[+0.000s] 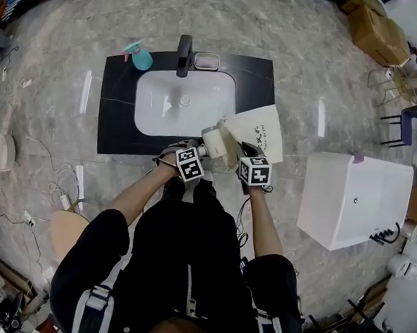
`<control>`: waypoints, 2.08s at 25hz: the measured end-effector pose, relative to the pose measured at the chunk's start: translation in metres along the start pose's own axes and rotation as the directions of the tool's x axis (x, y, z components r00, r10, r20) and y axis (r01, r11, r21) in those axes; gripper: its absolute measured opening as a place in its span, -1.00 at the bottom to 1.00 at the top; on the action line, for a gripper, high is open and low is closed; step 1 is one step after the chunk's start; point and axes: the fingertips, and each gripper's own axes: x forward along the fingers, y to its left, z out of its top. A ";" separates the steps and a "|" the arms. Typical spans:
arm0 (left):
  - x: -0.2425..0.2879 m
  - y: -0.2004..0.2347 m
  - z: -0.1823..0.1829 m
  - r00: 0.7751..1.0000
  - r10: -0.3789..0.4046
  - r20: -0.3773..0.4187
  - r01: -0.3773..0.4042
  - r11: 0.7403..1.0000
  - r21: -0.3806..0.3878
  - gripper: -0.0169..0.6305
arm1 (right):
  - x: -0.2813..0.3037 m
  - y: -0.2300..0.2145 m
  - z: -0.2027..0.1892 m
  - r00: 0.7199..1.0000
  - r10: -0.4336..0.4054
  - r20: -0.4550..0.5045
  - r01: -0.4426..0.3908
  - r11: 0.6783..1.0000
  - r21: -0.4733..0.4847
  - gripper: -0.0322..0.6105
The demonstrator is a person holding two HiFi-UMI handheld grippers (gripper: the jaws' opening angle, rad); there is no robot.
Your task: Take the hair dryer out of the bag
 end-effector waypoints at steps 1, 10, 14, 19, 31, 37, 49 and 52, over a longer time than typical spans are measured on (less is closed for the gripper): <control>-0.002 0.000 -0.003 1.000 0.004 0.004 -0.004 1.000 -0.013 -0.27 | 0.002 0.001 -0.001 1.000 0.002 -0.004 -0.002 1.000 -0.001 -0.72; -0.022 0.003 -0.027 0.998 0.031 0.061 -0.019 0.983 -0.185 -0.27 | 0.020 0.005 -0.011 0.998 0.028 -0.049 -0.027 0.999 0.018 -0.72; -0.033 0.009 -0.039 0.993 0.041 0.110 -0.003 0.945 -0.327 -0.27 | 0.032 0.008 -0.015 0.996 0.043 -0.078 -0.042 0.999 0.024 -0.71; -0.049 0.021 -0.061 0.984 0.102 0.146 -0.027 0.895 -0.446 -0.27 | 0.043 0.011 -0.024 0.992 0.056 -0.113 -0.053 0.998 0.028 -0.71; -0.099 0.036 -0.096 0.954 0.227 0.198 -0.067 0.801 -0.594 -0.27 | 0.066 0.016 -0.035 0.981 0.036 -0.192 -0.038 0.999 -0.004 -0.70; -0.109 0.035 -0.114 0.949 0.253 0.189 -0.077 0.766 -0.638 -0.27 | 0.078 0.016 -0.043 0.973 0.027 -0.229 -0.031 0.999 -0.016 -0.69; -0.117 0.029 -0.135 0.940 0.287 0.185 -0.092 0.734 -0.673 -0.27 | 0.086 0.017 -0.049 0.970 0.017 -0.241 -0.029 0.998 -0.047 -0.61; -0.120 0.031 -0.135 0.938 0.292 0.189 -0.092 0.732 -0.675 -0.27 | 0.080 0.019 -0.046 0.976 0.024 -0.216 -0.034 0.999 -0.040 -0.56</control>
